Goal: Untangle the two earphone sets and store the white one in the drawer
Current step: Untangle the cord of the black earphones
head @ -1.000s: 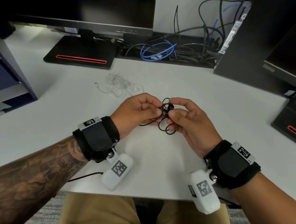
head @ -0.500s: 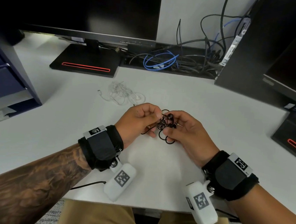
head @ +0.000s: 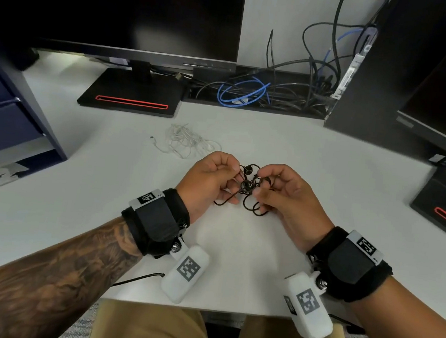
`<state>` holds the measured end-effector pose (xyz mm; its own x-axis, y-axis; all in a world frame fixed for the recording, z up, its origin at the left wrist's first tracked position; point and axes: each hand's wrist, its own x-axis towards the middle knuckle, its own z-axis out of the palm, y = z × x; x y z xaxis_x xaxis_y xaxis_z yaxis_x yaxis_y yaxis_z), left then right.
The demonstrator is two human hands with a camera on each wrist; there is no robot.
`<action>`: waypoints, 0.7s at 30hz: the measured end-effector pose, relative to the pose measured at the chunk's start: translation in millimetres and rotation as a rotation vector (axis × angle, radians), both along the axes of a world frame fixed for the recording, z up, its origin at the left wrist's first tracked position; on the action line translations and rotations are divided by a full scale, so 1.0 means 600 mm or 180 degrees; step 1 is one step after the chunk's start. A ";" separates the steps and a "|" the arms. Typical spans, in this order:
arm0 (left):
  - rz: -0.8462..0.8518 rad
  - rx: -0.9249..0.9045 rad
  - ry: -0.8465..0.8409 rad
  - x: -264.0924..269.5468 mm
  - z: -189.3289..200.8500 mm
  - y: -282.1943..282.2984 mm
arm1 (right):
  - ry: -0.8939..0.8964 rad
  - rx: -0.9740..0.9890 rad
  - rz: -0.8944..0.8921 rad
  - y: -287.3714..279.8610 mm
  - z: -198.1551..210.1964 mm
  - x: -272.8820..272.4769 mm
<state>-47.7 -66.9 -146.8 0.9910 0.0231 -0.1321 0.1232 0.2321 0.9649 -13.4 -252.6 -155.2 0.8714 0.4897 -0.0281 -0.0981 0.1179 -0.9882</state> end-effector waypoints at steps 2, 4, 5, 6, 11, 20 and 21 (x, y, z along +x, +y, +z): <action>-0.0070 0.0123 0.0021 0.000 0.000 -0.002 | 0.0033 0.0026 -0.0078 0.000 0.001 -0.001; -0.0104 0.0294 0.0026 0.001 0.001 -0.005 | 0.0081 0.0035 -0.0189 0.001 0.003 -0.003; -0.0119 0.0359 0.0022 0.000 0.002 -0.005 | 0.0115 0.0051 -0.0231 0.001 0.004 -0.004; -0.0134 0.0398 0.0025 0.000 0.003 -0.006 | 0.0155 0.0075 -0.0259 0.001 0.006 -0.005; -0.0322 0.0680 -0.0002 -0.003 0.010 -0.002 | 0.0284 0.0184 -0.0322 0.002 0.012 -0.007; -0.0103 0.1121 -0.0180 -0.006 0.009 0.001 | 0.0355 0.0235 -0.0362 0.000 0.009 -0.004; -0.0113 0.1095 -0.0160 -0.006 0.009 0.001 | 0.0324 0.0215 -0.0359 0.001 0.008 -0.004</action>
<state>-51.2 -66.2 -141.3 0.9970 0.0233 -0.0734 0.0755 -0.1115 0.9909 -15.7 -252.3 -150.3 0.9153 0.3926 -0.0895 -0.1798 0.1996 -0.9632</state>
